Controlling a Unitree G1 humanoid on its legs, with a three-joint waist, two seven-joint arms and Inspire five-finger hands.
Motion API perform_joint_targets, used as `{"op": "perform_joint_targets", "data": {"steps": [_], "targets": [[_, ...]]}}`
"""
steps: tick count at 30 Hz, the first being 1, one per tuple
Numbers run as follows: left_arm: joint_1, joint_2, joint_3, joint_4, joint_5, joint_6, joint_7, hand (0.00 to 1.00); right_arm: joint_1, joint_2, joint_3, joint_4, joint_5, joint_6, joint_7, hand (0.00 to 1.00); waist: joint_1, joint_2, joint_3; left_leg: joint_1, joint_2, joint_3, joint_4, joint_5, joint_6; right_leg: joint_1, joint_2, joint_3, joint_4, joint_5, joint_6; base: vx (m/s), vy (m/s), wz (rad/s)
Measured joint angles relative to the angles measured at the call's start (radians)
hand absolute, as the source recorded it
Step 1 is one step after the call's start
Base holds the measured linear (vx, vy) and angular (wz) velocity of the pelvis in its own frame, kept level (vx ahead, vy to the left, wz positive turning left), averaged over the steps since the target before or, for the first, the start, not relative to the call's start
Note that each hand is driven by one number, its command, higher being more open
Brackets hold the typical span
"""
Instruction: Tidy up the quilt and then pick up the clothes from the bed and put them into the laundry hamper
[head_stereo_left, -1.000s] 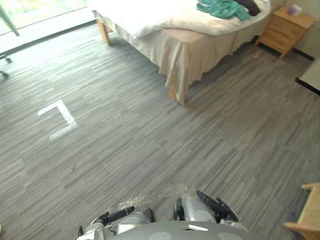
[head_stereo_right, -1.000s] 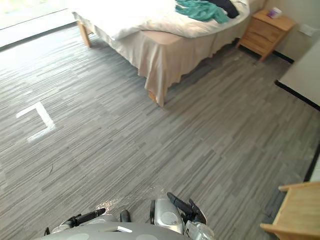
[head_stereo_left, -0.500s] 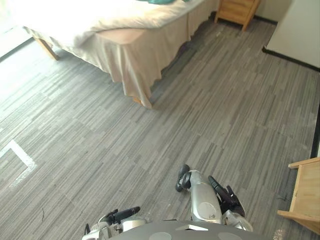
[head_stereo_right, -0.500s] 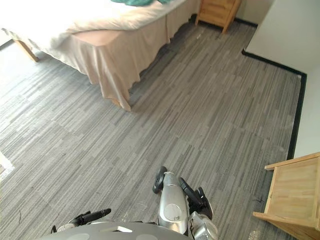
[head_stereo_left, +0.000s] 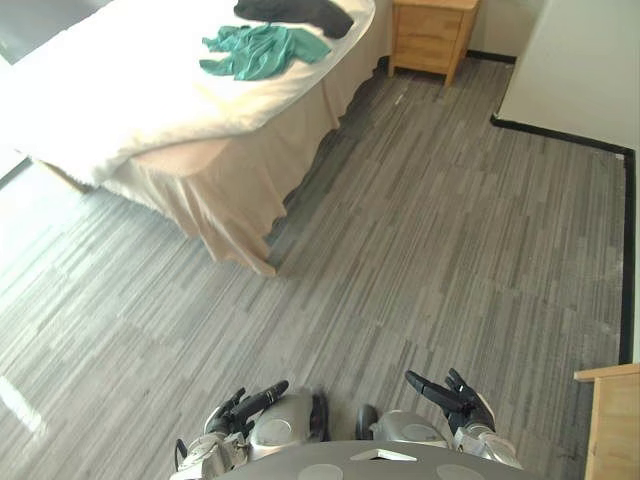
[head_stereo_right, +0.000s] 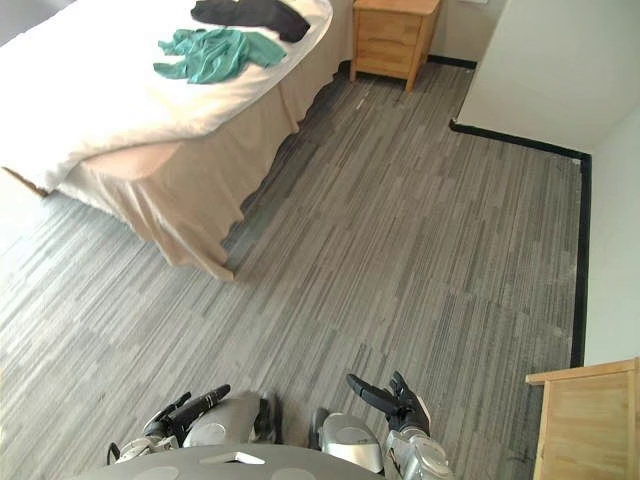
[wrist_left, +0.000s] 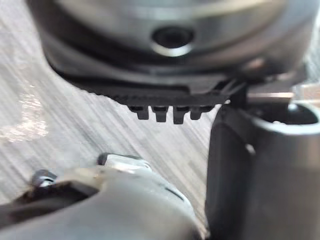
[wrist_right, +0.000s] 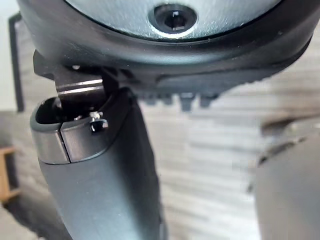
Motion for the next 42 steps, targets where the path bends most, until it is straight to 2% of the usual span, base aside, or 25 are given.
{"op": "perform_joint_targets", "data": {"steps": [2, 3, 4, 5, 6, 7, 8, 9, 10, 11, 13, 15, 17, 20, 22, 24, 25, 26, 28, 31, 32, 34, 35, 37, 42], "targets": [[-0.005, 0.001, 0.005, 0.002, -0.01, -0.008, 0.005, 1.0, 0.003, 0.0, 0.011, -0.003, 0.0, -0.003, 0.003, 1.0, 0.002, 0.002, -0.001, -0.026, 0.043, 0.086, -0.071, 0.072, 0.013, 0.088, 0.028, 0.066, -0.007, -0.07, 0.018, 0.49, 0.199, -0.78], [-0.009, 0.006, 0.009, 0.006, -0.016, -0.008, 0.0, 1.0, 0.006, 0.002, 0.011, -0.003, 0.0, -0.002, 0.002, 1.0, 0.004, -0.007, 0.0, -0.034, 0.048, 0.087, -0.054, 0.112, 0.043, 0.103, 0.025, 0.084, 0.002, -0.093, 0.022, 0.56, 0.234, -0.69], [-0.014, 0.017, 0.034, 0.008, -0.022, -0.007, -0.013, 1.0, 0.006, 0.014, 0.011, -0.003, 0.0, 0.0, -0.001, 1.0, 0.009, -0.041, -0.002, -0.037, 0.046, 0.116, -0.007, 0.17, 0.083, 0.11, -0.004, 0.117, 0.028, -0.138, 0.042, 0.5, 0.199, -0.58], [-0.014, 0.021, 0.048, 0.007, -0.022, -0.008, -0.017, 1.0, 0.005, 0.021, 0.009, -0.006, -0.001, 0.0, -0.002, 1.0, 0.01, -0.057, -0.006, -0.045, 0.04, 0.135, 0.022, 0.183, 0.107, 0.109, -0.026, 0.127, 0.044, -0.16, 0.053, 0.64, 0.226, -0.66], [-0.021, 0.025, 0.054, 0.012, -0.021, -0.005, -0.014, 1.0, 0.011, 0.021, 0.006, -0.004, -0.001, 0.003, -0.006, 1.0, 0.005, -0.064, -0.021, -0.055, 0.025, 0.157, 0.075, 0.168, 0.185, 0.089, -0.06, 0.123, 0.104, -0.182, 0.077, 0.63, 0.199, -0.49], [-0.044, 0.03, 0.057, 0.035, -0.019, 0.0, -0.009, 1.0, -0.002, 0.023, -0.006, 0.001, -0.003, 0.017, -0.008, 1.0, 0.005, -0.075, -0.018, -0.056, 0.008, 0.176, 0.104, 0.115, 0.207, 0.017, -0.103, 0.093, 0.272, -0.199, 0.131, 0.62, 0.195, -0.4], [-0.055, 0.034, 0.057, 0.045, -0.019, 0.001, -0.006, 1.0, -0.009, 0.028, -0.013, 0.004, -0.004, 0.024, -0.007, 1.0, 0.006, -0.081, -0.014, -0.049, -0.003, 0.184, 0.11, 0.099, 0.219, -0.03, -0.126, 0.071, 0.383, -0.195, 0.156, 0.6, 0.205, -0.21], [-0.066, 0.042, 0.057, 0.054, -0.019, 0.004, 0.0, 1.0, -0.021, 0.042, -0.024, 0.012, -0.004, 0.031, -0.007, 1.0, 0.001, -0.095, -0.006, -0.015, -0.029, 0.186, 0.106, 0.061, 0.236, -0.121, -0.191, 0.033, 0.618, -0.153, 0.23, 0.58, 0.214, 0.05], [-0.074, 0.045, 0.056, 0.06, -0.021, 0.011, 0.013, 1.0, -0.022, 0.054, -0.033, 0.019, -0.004, 0.032, -0.004, 1.0, -0.003, -0.104, 0.0, 0.048, -0.056, 0.183, 0.087, 0.033, 0.244, -0.175, -0.256, -0.015, 0.779, -0.154, 0.235, 0.58, 0.201, 0.16], [-0.071, 0.044, 0.054, 0.061, -0.021, 0.017, 0.02, 1.0, -0.021, 0.052, -0.04, 0.019, -0.004, 0.033, 0.003, 1.0, -0.005, -0.104, 0.0, 0.089, -0.066, 0.172, 0.071, 0.022, 0.245, -0.189, -0.284, -0.044, 0.825, -0.161, 0.221, 0.66, 0.184, 0.32], [-0.065, 0.044, 0.007, 0.07, -0.027, 0.014, 0.033, 1.0, -0.028, 0.039, -0.036, 0.015, -0.003, 0.021, 0.021, 1.0, -0.015, -0.081, 0.0, 0.255, -0.065, 0.115, -0.042, 0.018, 0.233, -0.224, -0.306, -0.118, 0.812, -0.185, 0.184, 0.61, 0.118, 0.46], [-0.068, 0.037, -0.028, 0.069, -0.048, 0.01, 0.037, 1.0, -0.031, 0.037, -0.036, -0.001, -0.004, 0.011, 0.023, 1.0, -0.021, -0.064, -0.003, 0.332, -0.048, 0.075, -0.118, 0.027, 0.22, -0.268, -0.305, -0.157, 0.689, -0.184, 0.185, 0.4, -0.008, 0.65], [-0.08, 0.015, -0.045, 0.07, -0.072, 0.014, 0.043, 1.0, -0.04, 0.038, -0.037, -0.001, -0.004, -0.005, 0.029, 1.0, -0.026, -0.053, -0.006, 0.367, -0.03, 0.008, -0.157, 0.026, 0.205, -0.33, -0.289, -0.141, 0.47, -0.163, 0.21, 0.34, -0.085, 0.89], [-0.106, -0.016, -0.003, 0.085, -0.069, 0.017, 0.054, 1.0, -0.018, 0.055, -0.072, -0.003, -0.003, -0.006, 0.03, 1.0, -0.03, -0.042, -0.006, 0.363, -0.001, -0.195, -0.138, -0.012, 0.156, -0.417, -0.23, 0.1, 0.189, -0.012, 0.22, 0.33, -0.221, 1.63], [-0.1, -0.033, 0.08, 0.091, -0.068, 0.017, 0.073, 1.0, 0.019, 0.066, -0.068, -0.006, -0.003, -0.006, 0.015, 1.0, -0.028, -0.055, -0.015, 0.367, 0.003, -0.309, -0.092, -0.056, 0.122, -0.41, -0.221, 0.214, 0.154, 0.047, 0.239, 0.45, -0.506, 1.98], [-0.07, -0.031, 0.142, 0.081, -0.082, 0.017, 0.083, 1.0, 0.05, 0.09, -0.055, -0.006, -0.005, -0.007, 0.003, 1.0, -0.019, -0.096, -0.051, 0.369, -0.005, -0.398, -0.048, -0.112, 0.074, -0.393, -0.223, 0.245, 0.144, 0.123, 0.214, 0.43, -0.613, 1.77], [-0.053, -0.04, 0.176, 0.091, -0.1, 0.017, 0.095, 1.0, 0.058, 0.078, -0.038, 0.0, -0.017, -0.001, 0.002, 1.0, -0.015, -0.098, -0.07, 0.373, 0.016, -0.437, -0.01, -0.151, 0.036, -0.378, -0.218, 0.201, 0.197, 0.185, 0.229, 0.34, -0.557, 1.57], [-0.041, -0.066, 0.189, 0.09, -0.105, 0.022, 0.093, 1.0, 0.053, 0.045, -0.013, -0.008, -0.053, -0.004, -0.005, 1.0, -0.014, -0.06, -0.096, 0.352, 0.076, -0.384, 0.009, -0.151, 0.026, -0.366, -0.198, 0.131, 0.219, 0.146, 0.193, 0.31, -0.52, 1.47], [-0.026, -0.098, 0.214, 0.084, -0.108, 0.008, 0.095, 1.0, 0.048, 0.008, 0.018, -0.017, -0.092, -0.002, -0.009, 1.0, -0.008, -0.028, -0.114, 0.361, 0.148, -0.319, -0.037, -0.115, -0.007, -0.337, -0.174, 0.04, 0.224, 0.115, 0.156, 0.22, -0.384, 1.09], [-0.018, -0.103, 0.218, 0.075, -0.112, -0.009, 0.087, 1.0, 0.026, 0.004, 0.021, -0.028, -0.112, 0.001, -0.017, 1.0, 0.001, -0.027, -0.117, 0.357, 0.192, -0.183, -0.087, -0.024, -0.006, -0.269, -0.19, -0.102, 0.193, 0.098, 0.129, 0.16, -0.368, 1.48], [-0.016, -0.099, 0.212, 0.076, -0.113, -0.016, 0.067, 1.0, 0.022, 0.005, 0.021, -0.021, -0.11, 0.003, -0.017, 1.0, 0.002, -0.027, -0.116, 0.347, 0.2, -0.09, -0.087, 0.003, -0.009, -0.21, -0.207, -0.192, 0.157, 0.097, 0.127, 0.09, -0.245, 1.95], [-0.014, -0.083, 0.162, 0.08, -0.112, -0.03, 0.052, 1.0, 0.015, 0.005, 0.021, -0.003, -0.107, 0.004, -0.017, 1.0, 0.002, -0.029, -0.115, 0.355, 0.194, 0.013, -0.106, 0.02, -0.022, -0.153, -0.223, -0.273, 0.129, 0.098, 0.128, 0.02, -0.089, 1.67], [-0.018, -0.062, 0.109, 0.079, -0.108, -0.044, 0.038, 1.0, 0.002, 0.014, 0.022, 0.005, -0.099, 0.012, -0.017, 1.0, 0.02, -0.045, -0.11, 0.371, 0.186, 0.079, -0.135, 0.046, -0.028, -0.128, -0.245, -0.315, 0.11, 0.094, 0.141, -0.05, 0.018, 1.06], [-0.019, -0.052, 0.092, 0.08, -0.112, -0.048, 0.035, 1.0, -0.002, 0.026, 0.021, 0.002, -0.083, 0.018, -0.016, 1.0, 0.028, -0.054, -0.111, 0.37, 0.171, 0.118, -0.153, 0.071, -0.023, -0.111, -0.269, -0.347, 0.086, 0.101, 0.161, -0.06, 0.084, 0.7], [-0.022, 0.0, 0.03, 0.096, -0.148, -0.019, 0.016, 1.0, -0.012, 0.067, 0.008, 0.0, -0.078, 0.04, -0.011, 1.0, 0.016, -0.093, -0.112, 0.388, 0.062, 0.111, -0.305, 0.167, 0.043, -0.114, -0.323, -0.311, 0.047, 0.111, 0.193, -0.02, 0.159, 0.35]]}}
